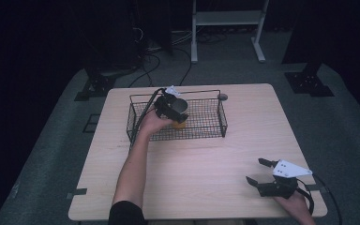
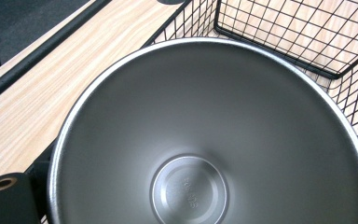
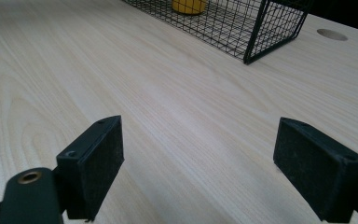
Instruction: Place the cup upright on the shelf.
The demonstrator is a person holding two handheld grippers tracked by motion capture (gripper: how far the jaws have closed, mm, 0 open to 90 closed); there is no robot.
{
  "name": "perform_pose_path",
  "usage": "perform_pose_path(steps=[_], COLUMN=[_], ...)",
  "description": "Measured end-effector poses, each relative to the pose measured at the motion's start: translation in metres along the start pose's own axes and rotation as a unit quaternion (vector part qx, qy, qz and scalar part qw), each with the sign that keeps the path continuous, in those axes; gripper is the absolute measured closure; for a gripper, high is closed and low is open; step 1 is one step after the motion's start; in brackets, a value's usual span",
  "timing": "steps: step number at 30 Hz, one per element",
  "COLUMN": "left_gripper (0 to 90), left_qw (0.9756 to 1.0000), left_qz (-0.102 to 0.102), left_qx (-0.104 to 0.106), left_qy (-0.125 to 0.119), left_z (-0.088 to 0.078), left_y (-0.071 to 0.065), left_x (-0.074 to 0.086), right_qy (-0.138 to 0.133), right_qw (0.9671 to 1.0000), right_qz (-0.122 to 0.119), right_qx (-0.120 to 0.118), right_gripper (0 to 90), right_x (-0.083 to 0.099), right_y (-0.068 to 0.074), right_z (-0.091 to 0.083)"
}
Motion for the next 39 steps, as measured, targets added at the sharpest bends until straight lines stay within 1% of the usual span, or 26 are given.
perform_pose_path(steps=[1, 2, 4, 5, 6, 7, 13, 15, 23, 27, 28, 31, 32, 35, 36, 39], left_gripper=[6.3, 3.9, 2.9, 1.8, 0.8, 0.8, 0.0, 0.0, 0.0, 0.0, 0.0, 0.0, 0.0, 0.0, 0.0, 0.0], left_qw=[1.0, 1.0, 0.9999, 0.9998, 0.9998, 0.9997, 0.9993, 0.9986, 0.9978, 0.9966, 0.9966, 0.9954, 0.9954, 0.9942, 0.9942, 0.9925], left_qz=[0.001, 0.002, -0.002, -0.002, -0.002, -0.005, -0.004, -0.009, -0.012, -0.015, -0.015, -0.018, -0.018, -0.021, -0.021, -0.028], left_qx=[-0.002, -0.008, -0.007, -0.011, -0.011, -0.011, -0.016, -0.019, -0.022, -0.021, -0.021, -0.022, -0.022, -0.025, -0.025, -0.021], left_qy=[-0.001, -0.001, -0.009, -0.014, -0.014, -0.022, -0.034, -0.048, -0.062, -0.078, -0.078, -0.092, -0.092, -0.102, -0.102, -0.117], left_z=[0.0, 0.001, -0.001, -0.002, -0.002, -0.004, -0.009, -0.012, -0.017, -0.021, -0.021, -0.025, -0.025, -0.031, -0.031, -0.035], left_y=[-0.001, -0.001, 0.0, 0.001, 0.001, 0.001, 0.001, 0.002, 0.003, 0.003, 0.003, 0.003, 0.003, 0.003, 0.003, 0.004], left_x=[0.0, -0.001, -0.001, -0.002, -0.002, -0.004, -0.007, -0.009, -0.01, -0.012, -0.012, -0.015, -0.015, -0.018, -0.018, -0.019], right_qy=[0.0, 0.0, 0.0, 0.0, 0.0, 0.0, 0.0, 0.0, 0.0, 0.0, 0.0, 0.0, 0.0, -0.002, -0.005, -0.01], right_qw=[1.0, 1.0, 1.0, 1.0, 1.0, 1.0, 1.0, 1.0, 1.0, 1.0, 1.0, 1.0, 1.0, 1.0, 1.0, 0.9998], right_qz=[0.0, 0.0, 0.0, 0.0, -0.001, -0.001, -0.001, -0.001, -0.001, -0.001, -0.001, 0.0, 0.0, 0.003, 0.006, 0.013], right_qx=[0.0, 0.0, 0.0, 0.0, 0.0, 0.0, 0.0, 0.0, 0.0, -0.001, -0.001, -0.001, -0.001, -0.003, -0.004, -0.006], right_gripper=[15.0, 15.0, 15.0, 15.0, 15.0, 15.0, 14.9, 15.0, 15.0, 15.0, 15.0, 14.9, 14.9, 15.0, 15.0, 14.9], right_x=[0.0, 0.0, 0.0, 0.0, 0.0, 0.0, 0.0, 0.0, 0.0, 0.0, 0.0, 0.0, 0.0, 0.0, 0.0, 0.0], right_y=[0.0, 0.0, 0.0, 0.0, 0.0, 0.0, 0.0, 0.0, 0.0, 0.0, 0.0, 0.0, 0.0, 0.0, -0.001, -0.003], right_z=[0.0, 0.0, 0.0, 0.0, 0.0, 0.0, 0.0, 0.0, 0.0, 0.0, 0.0, 0.0, 0.0, -0.001, -0.001, -0.002])
Point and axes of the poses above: each handheld gripper's, and its own axes: z roughly forward along the jaws, x roughly out of its underside, y roughly to its left, the point moved 2 cm from there along z, roughly forward along the jaws, and after that the axes turned 11 degrees about -y, right-handed, at the moved point
